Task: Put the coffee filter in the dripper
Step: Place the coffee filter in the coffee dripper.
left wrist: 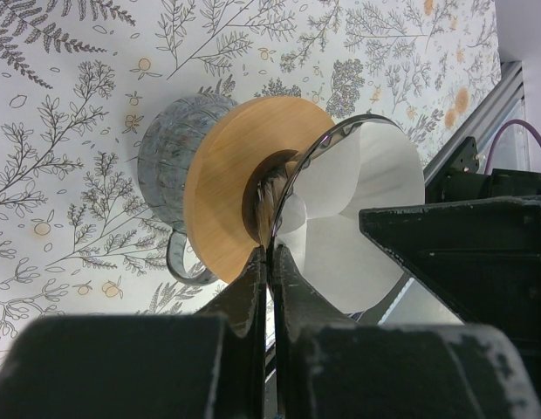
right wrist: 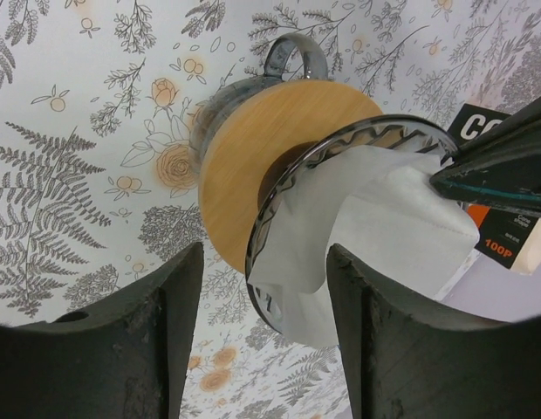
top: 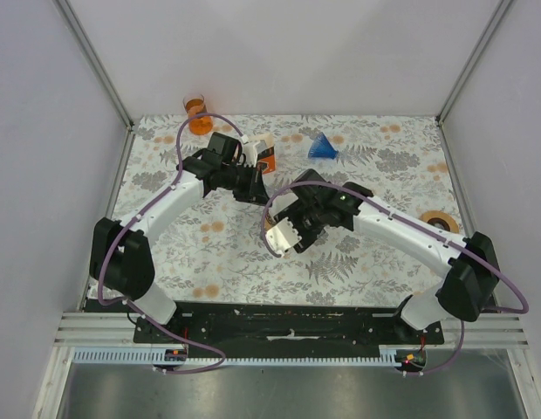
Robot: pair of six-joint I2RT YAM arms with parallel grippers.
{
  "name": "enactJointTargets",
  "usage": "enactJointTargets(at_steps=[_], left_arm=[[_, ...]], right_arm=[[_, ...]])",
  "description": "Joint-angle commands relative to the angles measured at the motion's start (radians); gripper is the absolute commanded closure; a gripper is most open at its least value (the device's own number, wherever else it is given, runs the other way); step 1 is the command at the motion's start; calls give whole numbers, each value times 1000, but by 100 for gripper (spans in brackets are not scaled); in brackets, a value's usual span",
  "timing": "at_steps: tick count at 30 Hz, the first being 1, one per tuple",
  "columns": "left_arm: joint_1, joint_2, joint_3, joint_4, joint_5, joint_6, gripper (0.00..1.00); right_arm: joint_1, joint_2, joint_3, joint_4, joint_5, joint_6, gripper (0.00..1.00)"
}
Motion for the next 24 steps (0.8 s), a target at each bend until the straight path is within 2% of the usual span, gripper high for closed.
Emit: enactJointTargets(at_steps=[1, 9, 13, 17, 19, 24], left_arm=[[0, 13, 20, -18, -15, 52, 98], [0, 18, 22, -18, -13, 52, 98], [0, 18, 22, -18, -15, 52, 98], [0, 18, 22, -18, -13, 52, 98], [0, 19, 22, -19, -15, 54, 98], [0, 18, 25, -18, -12, 51, 98]], right_arm=[[18, -14, -27, 88, 14, -13, 38], [20, 9, -34, 100, 32, -9, 64], [21, 12, -34, 84, 26, -9, 81], [21, 21, -34, 70, 22, -3, 90], [21, 22, -34, 67, 22, -1, 89], [21, 42, -25, 76, 26, 16, 61]])
